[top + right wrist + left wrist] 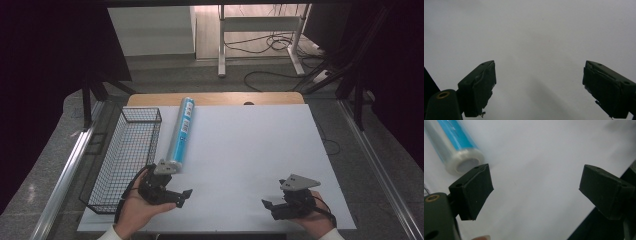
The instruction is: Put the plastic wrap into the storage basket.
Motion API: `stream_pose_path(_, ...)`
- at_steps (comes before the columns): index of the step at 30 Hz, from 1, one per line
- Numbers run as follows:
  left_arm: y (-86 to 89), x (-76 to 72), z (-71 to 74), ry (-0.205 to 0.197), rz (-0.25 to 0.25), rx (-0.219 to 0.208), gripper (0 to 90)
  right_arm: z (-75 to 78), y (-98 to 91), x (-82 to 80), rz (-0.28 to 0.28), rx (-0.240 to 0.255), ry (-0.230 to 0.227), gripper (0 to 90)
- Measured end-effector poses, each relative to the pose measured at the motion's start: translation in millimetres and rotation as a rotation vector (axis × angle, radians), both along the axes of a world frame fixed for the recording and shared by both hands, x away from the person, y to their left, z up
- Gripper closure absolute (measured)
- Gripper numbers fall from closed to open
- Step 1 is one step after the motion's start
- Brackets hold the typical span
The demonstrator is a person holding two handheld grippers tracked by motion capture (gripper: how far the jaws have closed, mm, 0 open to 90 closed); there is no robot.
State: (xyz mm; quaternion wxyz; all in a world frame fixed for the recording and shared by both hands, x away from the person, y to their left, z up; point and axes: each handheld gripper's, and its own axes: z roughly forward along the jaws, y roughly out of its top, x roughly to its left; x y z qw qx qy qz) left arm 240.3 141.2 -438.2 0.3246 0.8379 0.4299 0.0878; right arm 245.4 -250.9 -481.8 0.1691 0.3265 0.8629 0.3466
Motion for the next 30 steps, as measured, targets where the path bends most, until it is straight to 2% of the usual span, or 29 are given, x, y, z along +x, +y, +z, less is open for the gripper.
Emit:
stream_pose_path(4,0.6,16.6,4.9,0.001,0.023,0.005,11.3,1.3,-3.2,0.7,-0.009,0.009,-0.002,12.1)
stream_pose_path(5,0.7,25.5,5.2,0.005,0.037,0.009,11.6,1.3,-4.2,0.8,-0.017,0.008,0.000,12.1)
stream_pose_path(10,1.3,39.9,4.1,0.021,0.051,0.008,13.2,1.2,-4.3,-0.2,-0.006,0.010,0.001,12.1)
stream_pose_path(14,2.8,57.8,1.4,0.033,0.081,0.031,13.4,0.8,-4.6,-0.1,-0.006,0.005,0.002,12.2)
stream_pose_path(15,2.8,57.8,1.4,0.033,0.081,0.031,13.5,0.8,-4.6,-0.1,-0.006,0.005,0.002,12.2)
stream_pose_path(17,4.3,70.0,-1.6,0.059,0.093,0.027,13.6,-0.3,-5.1,0.8,-0.009,0.001,0.006,12.2)
stream_pose_path(21,4.2,79.2,-4.0,0.079,0.091,0.019,13.8,0.0,-4.7,0.5,-0.001,0.007,0.003,12.2)
stream_pose_path(25,4.5,92.4,-7.1,0.095,0.115,0.037,14.0,-0.7,-4.5,0.4,0.002,0.001,0.004,12.2)
stream_pose_path(27,4.6,102.6,-7.7,0.097,0.139,0.060,14.1,-1.4,-4.4,1.0,0.000,-0.004,0.005,12.3)
stream_pose_path(30,4.1,108.3,-7.2,0.097,0.147,0.072,14.1,-1.3,-4.5,1.3,-0.007,-0.002,0.002,12.5)
